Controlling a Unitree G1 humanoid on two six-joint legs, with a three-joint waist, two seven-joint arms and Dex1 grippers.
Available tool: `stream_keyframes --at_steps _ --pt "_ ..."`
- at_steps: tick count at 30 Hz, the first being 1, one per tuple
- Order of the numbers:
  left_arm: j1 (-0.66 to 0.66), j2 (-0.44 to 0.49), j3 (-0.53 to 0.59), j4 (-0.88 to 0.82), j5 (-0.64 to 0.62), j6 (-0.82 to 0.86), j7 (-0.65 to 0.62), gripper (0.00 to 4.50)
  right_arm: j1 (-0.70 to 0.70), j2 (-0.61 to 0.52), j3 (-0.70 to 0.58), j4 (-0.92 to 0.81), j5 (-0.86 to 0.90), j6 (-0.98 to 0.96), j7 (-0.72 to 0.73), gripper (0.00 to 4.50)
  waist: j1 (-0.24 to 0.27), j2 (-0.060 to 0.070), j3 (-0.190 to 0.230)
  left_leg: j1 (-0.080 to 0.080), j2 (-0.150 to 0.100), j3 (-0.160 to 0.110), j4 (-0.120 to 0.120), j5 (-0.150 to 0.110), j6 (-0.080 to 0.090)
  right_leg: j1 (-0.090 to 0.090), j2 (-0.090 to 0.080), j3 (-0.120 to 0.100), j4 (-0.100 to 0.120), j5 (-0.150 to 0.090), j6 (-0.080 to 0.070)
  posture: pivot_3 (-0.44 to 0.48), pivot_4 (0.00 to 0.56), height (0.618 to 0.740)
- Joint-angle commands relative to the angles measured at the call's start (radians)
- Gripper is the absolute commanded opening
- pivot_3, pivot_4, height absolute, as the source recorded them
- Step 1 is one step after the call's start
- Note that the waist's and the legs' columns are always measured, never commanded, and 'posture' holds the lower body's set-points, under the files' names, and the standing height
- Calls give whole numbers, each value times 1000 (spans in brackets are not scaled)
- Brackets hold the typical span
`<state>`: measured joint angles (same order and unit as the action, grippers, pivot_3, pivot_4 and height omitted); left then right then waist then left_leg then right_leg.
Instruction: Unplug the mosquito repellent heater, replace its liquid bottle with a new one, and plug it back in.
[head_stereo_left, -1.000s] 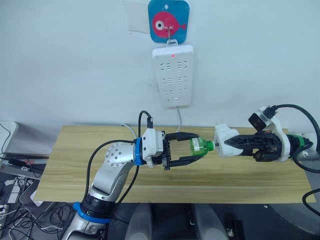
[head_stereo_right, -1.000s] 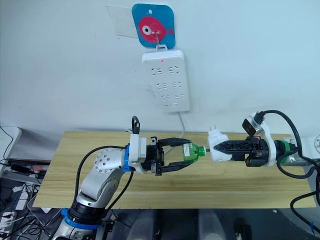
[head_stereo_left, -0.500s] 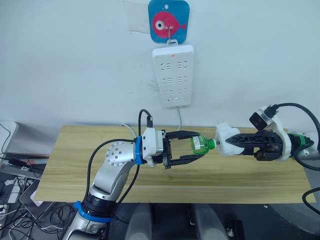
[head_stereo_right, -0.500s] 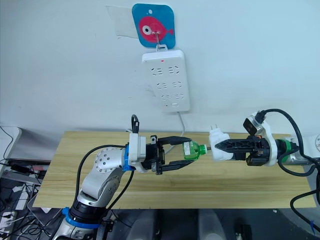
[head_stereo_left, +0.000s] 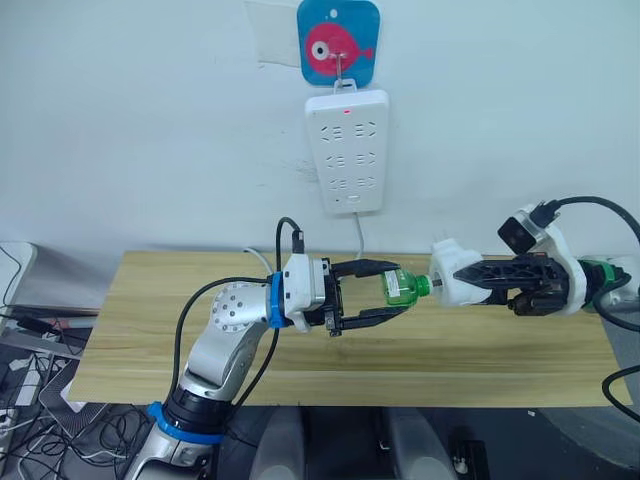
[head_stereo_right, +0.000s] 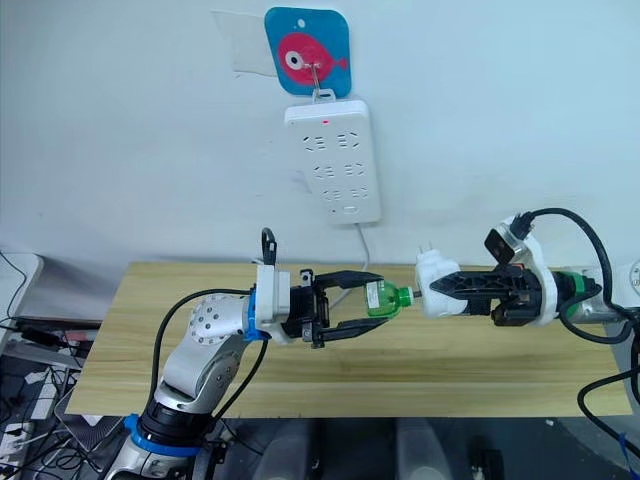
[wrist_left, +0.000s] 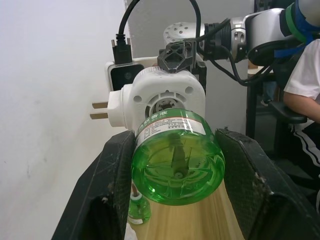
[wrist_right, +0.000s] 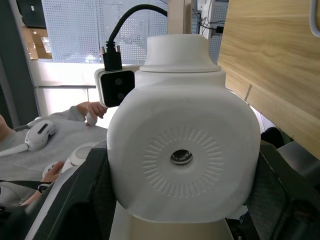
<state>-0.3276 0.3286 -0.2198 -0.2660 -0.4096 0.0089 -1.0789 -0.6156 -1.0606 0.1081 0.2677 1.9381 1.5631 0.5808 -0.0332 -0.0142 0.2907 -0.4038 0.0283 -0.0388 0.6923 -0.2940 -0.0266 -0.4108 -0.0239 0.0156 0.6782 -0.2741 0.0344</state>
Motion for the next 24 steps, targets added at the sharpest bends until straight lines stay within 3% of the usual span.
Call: stream_keyframes --at_steps 1,24 --pt "-11 -2 -3 -6 -7 -17 1 2237 -15 -22 -11 -8 34 12 40 2975 0 0 0 0 0 0 0 0 0 0 0 0 0 0 0 -89 274 740" --pt "-26 -34 -58 25 31 -60 18 2237 31 -34 -13 -125 34 -29 49 2975 0 0 0 0 0 0 0 0 0 0 0 0 0 0 0 -104 249 740"
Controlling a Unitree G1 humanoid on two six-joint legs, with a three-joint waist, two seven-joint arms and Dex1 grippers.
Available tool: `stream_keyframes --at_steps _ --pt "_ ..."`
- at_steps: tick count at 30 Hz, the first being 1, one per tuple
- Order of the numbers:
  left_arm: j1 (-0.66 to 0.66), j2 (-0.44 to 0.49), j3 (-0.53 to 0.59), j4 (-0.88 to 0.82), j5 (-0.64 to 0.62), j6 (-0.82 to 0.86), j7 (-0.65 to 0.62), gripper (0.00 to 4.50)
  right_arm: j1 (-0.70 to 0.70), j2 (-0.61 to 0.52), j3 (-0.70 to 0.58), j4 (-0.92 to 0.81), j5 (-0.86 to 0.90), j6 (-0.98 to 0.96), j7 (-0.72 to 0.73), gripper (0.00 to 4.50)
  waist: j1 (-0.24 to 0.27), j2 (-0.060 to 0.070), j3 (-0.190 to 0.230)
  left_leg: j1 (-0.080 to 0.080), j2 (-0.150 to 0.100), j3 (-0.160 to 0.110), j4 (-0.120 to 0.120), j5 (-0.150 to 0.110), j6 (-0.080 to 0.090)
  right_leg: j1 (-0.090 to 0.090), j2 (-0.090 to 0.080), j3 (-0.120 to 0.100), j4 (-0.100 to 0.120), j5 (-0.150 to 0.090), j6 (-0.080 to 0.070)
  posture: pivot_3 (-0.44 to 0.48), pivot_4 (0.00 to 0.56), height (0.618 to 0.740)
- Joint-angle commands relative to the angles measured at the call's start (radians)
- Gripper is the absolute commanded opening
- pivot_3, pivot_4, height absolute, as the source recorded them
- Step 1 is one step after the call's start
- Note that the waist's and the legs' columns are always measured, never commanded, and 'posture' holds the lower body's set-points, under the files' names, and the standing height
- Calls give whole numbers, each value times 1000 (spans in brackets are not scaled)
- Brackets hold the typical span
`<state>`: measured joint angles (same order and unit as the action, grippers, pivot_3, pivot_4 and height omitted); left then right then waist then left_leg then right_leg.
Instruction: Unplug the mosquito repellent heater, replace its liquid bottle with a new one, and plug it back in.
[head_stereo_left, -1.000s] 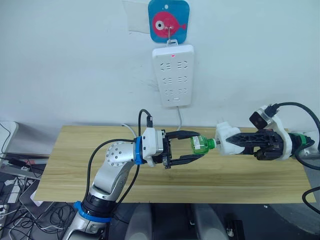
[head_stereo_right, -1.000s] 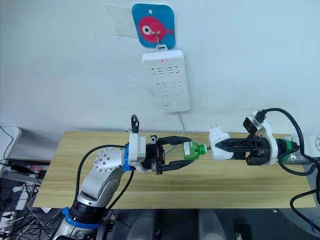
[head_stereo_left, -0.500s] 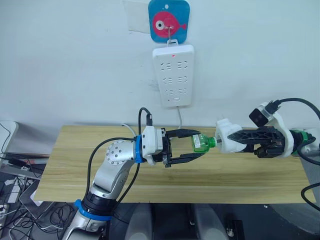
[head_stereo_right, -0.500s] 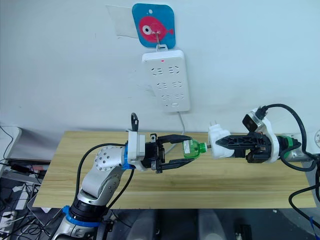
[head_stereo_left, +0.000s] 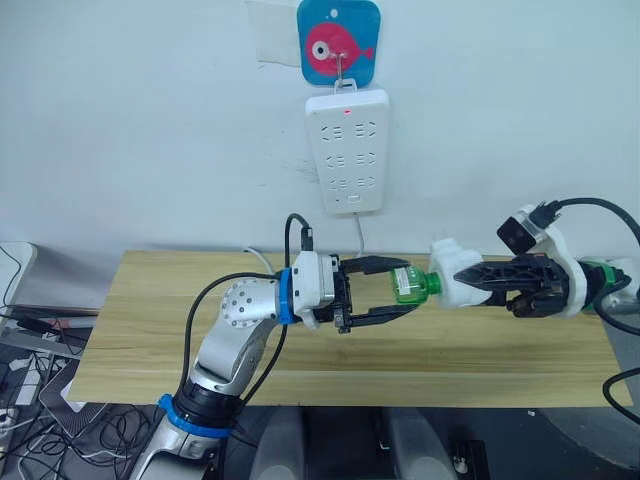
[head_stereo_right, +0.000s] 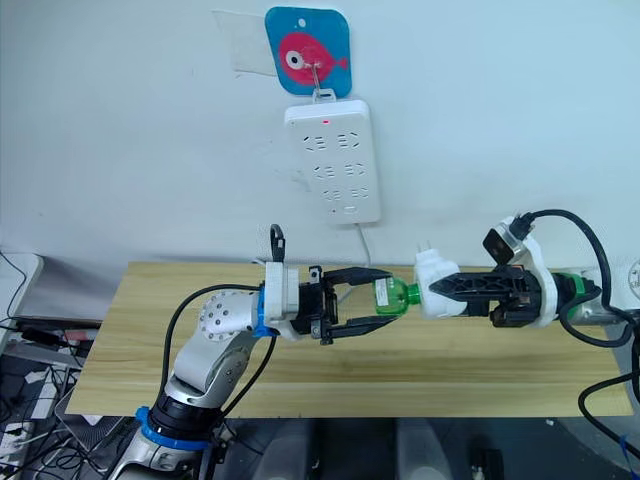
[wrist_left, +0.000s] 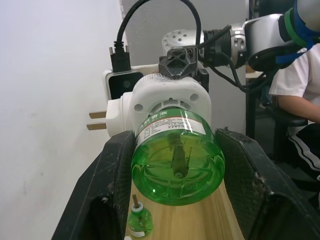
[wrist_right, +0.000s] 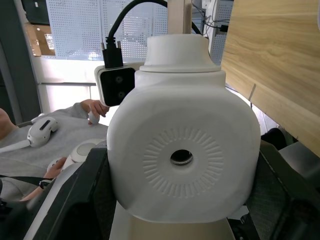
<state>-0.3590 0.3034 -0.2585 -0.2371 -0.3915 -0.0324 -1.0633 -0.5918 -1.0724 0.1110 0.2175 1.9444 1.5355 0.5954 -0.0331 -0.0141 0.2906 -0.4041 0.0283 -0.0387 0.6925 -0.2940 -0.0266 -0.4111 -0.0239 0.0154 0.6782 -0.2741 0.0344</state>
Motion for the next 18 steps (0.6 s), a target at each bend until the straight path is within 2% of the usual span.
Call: stream_keyframes --at_steps 1,7,18 --pt "5 -11 -22 -2 12 -23 3 2237 8 -26 -14 -89 28 -4 41 2975 0 0 0 0 0 0 0 0 0 0 0 0 0 0 0 -106 248 740" --pt "3 -27 -44 7 12 -53 -5 2237 10 -43 4 -152 28 -33 68 2975 -1 0 0 0 0 0 0 0 0 0 0 0 0 0 0 -116 247 740" --pt "-9 -45 -41 30 20 -79 5 2237 22 -22 -1 -149 28 -75 27 2975 -2 0 0 0 0 1 0 0 0 0 0 0 0 0 0 -118 258 740"
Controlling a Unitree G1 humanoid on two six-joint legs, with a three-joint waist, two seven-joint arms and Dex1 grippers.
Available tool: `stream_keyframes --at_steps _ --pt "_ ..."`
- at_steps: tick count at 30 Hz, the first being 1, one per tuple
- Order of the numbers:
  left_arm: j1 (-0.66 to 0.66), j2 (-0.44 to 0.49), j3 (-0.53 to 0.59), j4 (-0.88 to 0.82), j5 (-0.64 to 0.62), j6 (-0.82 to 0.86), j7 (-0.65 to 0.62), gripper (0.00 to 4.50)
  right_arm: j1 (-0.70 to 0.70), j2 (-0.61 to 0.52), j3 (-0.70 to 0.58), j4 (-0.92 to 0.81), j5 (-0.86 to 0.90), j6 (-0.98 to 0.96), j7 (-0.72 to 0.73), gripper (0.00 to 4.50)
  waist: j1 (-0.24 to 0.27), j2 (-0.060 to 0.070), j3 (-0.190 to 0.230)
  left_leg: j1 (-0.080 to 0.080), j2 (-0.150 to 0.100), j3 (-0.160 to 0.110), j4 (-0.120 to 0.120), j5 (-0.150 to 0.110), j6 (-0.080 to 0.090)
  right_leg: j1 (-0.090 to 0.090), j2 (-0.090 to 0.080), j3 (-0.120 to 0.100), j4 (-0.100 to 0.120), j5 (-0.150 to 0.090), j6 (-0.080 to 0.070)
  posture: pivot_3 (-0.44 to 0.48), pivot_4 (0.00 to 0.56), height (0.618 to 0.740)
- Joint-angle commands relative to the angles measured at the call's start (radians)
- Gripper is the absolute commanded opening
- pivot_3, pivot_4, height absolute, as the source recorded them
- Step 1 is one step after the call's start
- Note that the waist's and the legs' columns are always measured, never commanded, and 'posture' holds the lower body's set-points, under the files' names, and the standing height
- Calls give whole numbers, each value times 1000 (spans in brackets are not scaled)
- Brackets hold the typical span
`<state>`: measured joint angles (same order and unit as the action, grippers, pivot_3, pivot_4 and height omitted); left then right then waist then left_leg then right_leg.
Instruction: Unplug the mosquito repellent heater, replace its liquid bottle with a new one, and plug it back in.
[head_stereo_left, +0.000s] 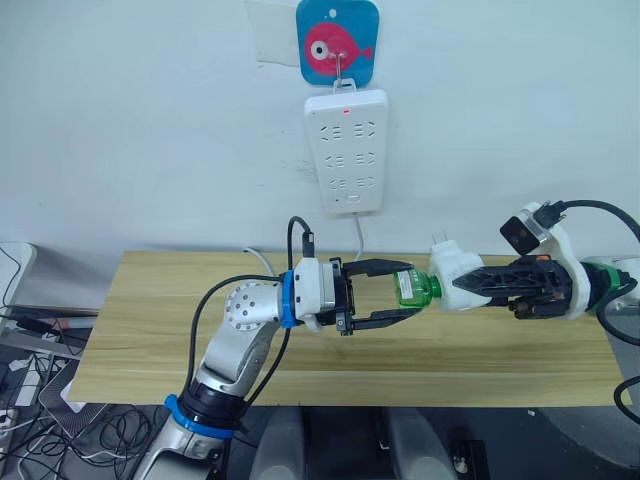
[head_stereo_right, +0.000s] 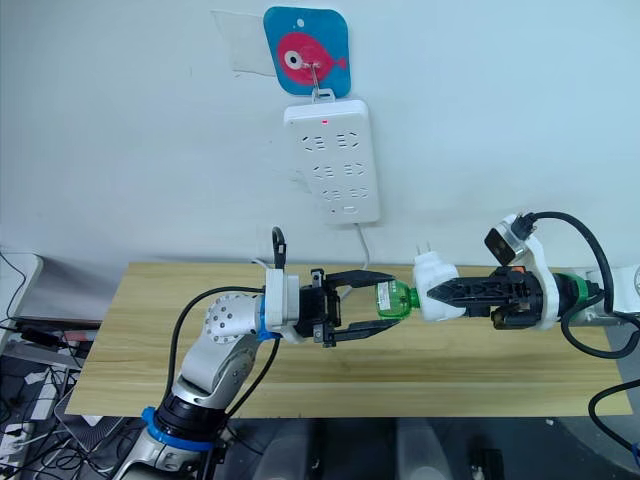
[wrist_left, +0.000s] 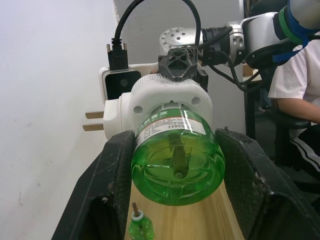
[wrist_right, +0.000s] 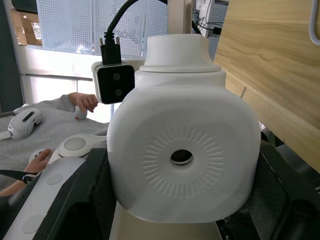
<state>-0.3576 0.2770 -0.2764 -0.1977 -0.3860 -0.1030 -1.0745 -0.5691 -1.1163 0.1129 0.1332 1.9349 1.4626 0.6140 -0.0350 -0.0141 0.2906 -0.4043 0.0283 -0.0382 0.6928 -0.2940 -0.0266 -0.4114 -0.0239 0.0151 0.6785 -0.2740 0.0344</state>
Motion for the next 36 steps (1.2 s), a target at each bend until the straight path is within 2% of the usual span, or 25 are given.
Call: stream_keyframes --at_steps 1,22,23,25,26,32,36 --pt "-10 -19 -23 -11 16 -9 17 2237 1 28 -5 -61 37 -8 -1 2975 0 0 0 0 0 0 0 0 0 0 0 0 0 0 0 -118 257 740" --pt "-8 -18 -23 -12 27 -2 36 2237 -23 40 15 -82 37 2 26 2975 0 0 0 0 0 -1 0 0 0 0 0 0 0 0 0 -111 272 740" --pt "-9 -18 -22 -10 26 -2 36 2237 -21 38 13 -88 37 1 28 3699 0 0 0 0 0 -1 0 0 0 0 0 0 0 0 0 -111 272 740" --pt "-11 -18 -21 -8 25 -2 37 2237 -19 33 14 -96 37 -1 30 4347 0 0 0 0 0 -1 0 0 0 0 0 0 0 0 0 -113 275 740" --pt "-13 -18 -20 -6 25 -1 38 2237 -18 32 16 -100 37 -4 31 4468 0 0 0 0 0 -1 0 0 0 0 0 0 0 0 0 -113 275 740" --pt "-27 -25 -13 5 22 7 54 2237 -16 30 25 -112 37 -11 28 4468 0 0 0 0 0 -1 0 0 0 0 0 0 0 0 0 -114 279 740" --pt "-39 -32 -3 15 19 11 70 2237 39 -3 34 -159 37 -10 46 4468 0 0 0 0 0 -1 0 0 0 0 0 0 0 0 0 -111 282 740"
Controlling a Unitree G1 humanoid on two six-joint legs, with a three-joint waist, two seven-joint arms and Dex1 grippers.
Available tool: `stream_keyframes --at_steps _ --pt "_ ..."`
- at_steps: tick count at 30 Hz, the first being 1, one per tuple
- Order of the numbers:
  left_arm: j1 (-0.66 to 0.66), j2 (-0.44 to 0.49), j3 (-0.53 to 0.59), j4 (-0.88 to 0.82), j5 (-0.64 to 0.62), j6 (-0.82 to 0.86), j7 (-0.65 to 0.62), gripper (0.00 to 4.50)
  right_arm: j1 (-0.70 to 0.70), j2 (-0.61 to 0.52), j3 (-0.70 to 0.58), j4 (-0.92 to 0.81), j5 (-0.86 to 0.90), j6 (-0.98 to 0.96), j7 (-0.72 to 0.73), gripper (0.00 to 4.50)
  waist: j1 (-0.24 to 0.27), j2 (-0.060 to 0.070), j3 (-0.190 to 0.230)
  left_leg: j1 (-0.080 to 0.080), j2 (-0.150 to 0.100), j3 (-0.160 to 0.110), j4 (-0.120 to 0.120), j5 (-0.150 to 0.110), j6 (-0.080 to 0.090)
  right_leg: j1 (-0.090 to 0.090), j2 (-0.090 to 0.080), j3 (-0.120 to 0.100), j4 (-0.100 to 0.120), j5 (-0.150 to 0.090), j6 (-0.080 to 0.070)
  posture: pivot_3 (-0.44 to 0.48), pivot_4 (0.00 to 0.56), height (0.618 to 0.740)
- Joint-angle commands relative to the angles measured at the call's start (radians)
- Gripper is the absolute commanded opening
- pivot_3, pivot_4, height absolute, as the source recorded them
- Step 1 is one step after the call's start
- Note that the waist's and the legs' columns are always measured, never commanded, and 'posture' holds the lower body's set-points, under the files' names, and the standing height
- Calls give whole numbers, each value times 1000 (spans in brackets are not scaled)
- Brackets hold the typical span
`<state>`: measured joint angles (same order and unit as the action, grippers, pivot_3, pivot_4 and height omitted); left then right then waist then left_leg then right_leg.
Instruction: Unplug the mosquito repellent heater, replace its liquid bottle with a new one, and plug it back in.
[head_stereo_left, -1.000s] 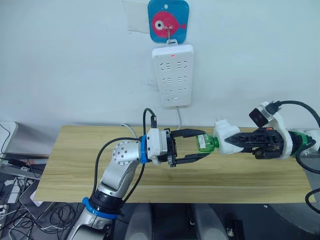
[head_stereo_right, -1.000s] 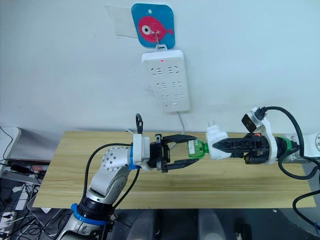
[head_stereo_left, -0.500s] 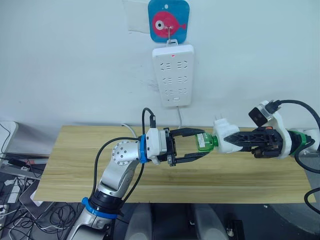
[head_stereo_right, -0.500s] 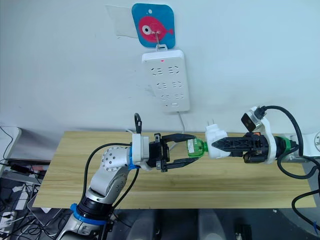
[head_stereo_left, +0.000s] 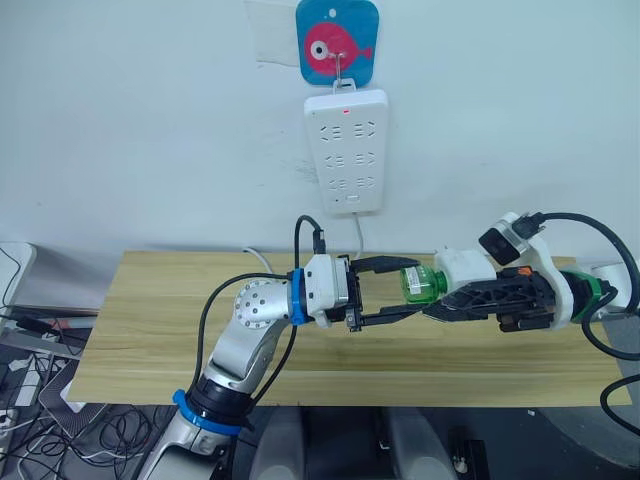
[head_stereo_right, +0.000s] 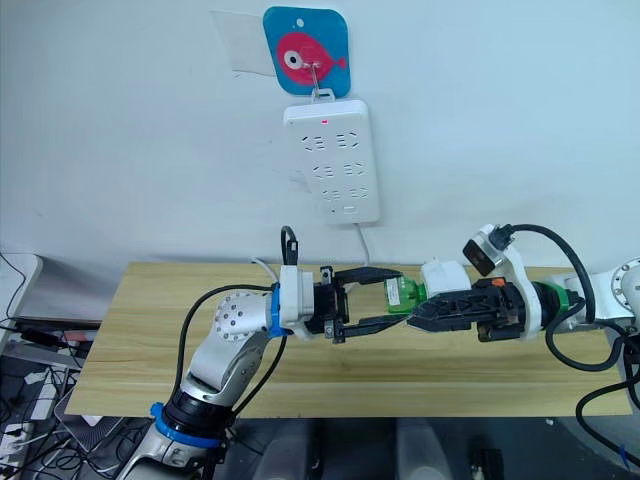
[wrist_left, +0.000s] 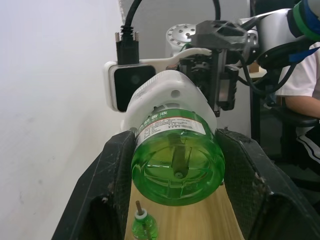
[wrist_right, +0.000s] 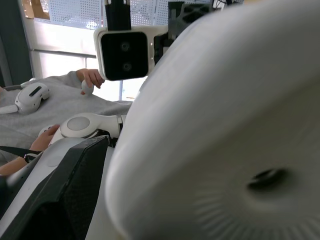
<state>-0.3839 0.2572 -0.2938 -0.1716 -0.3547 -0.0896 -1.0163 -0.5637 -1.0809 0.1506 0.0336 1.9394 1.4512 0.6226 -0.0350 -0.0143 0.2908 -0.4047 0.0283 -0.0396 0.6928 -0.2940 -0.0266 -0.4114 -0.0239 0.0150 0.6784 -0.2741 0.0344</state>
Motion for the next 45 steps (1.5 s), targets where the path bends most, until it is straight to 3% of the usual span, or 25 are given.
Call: stream_keyframes --at_steps 1,8,14,17,23,26,27,31,37,40,45 --pt "-17 -14 17 -8 -14 -1 17 2237 67 -56 -4 -84 33 -2 41 4468 1 0 0 0 0 0 0 0 0 0 0 0 0 0 0 -111 282 740" --pt "-32 -13 29 2 -14 1 22 2237 269 -191 -89 -151 -10 -11 49 4468 2 0 0 -3 0 -1 2 0 0 -1 -1 -1 0 0 0 -108 284 740" --pt "-31 -7 33 -19 -26 14 17 2237 152 -94 -127 83 -362 -77 105 4310 -6 0 0 -1 0 0 2 0 0 -1 1 0 0 0 1 -105 279 740" --pt "-27 -4 30 -28 -32 22 11 2237 59 -20 -120 183 -505 -105 158 3567 -6 0 0 -2 0 0 0 0 0 -2 1 0 0 0 1 -98 273 740" --pt "-22 11 31 -50 -48 40 2 2237 -50 125 -105 298 -723 -146 223 1211 -5 0 0 -4 0 0 1 0 0 -4 1 0 0 0 1 -97 259 740" --pt "-19 14 30 -63 -53 49 2 2237 -73 213 -113 311 -793 -163 224 192 -4 0 0 -4 0 0 1 0 0 -4 0 0 0 1 0 -97 255 740" --pt "-18 15 29 -67 -54 52 3 2237 -80 242 -127 310 -801 -159 218 34 -4 0 0 -4 0 0 1 0 -1 -4 0 0 0 1 0 -97 255 740" --pt "-10 25 32 -67 -55 56 -2 2237 -80 319 -207 210 -718 -31 176 34 -3 0 0 -4 0 0 2 0 -1 -5 -1 0 1 1 0 -95 244 740" --pt "-23 21 52 -20 -44 43 16 2237 -1 298 -309 -3 -469 158 122 34 5 0 -1 -11 1 -2 4 0 -1 -9 -2 -2 2 1 0 -112 240 740" --pt "-32 17 62 2 -38 38 21 2237 20 275 -320 -30 -327 159 47 34 2 0 -1 -11 0 -1 4 0 -1 -9 -3 -1 2 1 1 -122 242 740" --pt "-46 13 68 29 -37 32 17 2237 94 126 -242 -108 9 4 -119 34 -1 0 -1 -11 -2 2 5 0 0 -9 -3 -1 2 2 2 -136 243 740"
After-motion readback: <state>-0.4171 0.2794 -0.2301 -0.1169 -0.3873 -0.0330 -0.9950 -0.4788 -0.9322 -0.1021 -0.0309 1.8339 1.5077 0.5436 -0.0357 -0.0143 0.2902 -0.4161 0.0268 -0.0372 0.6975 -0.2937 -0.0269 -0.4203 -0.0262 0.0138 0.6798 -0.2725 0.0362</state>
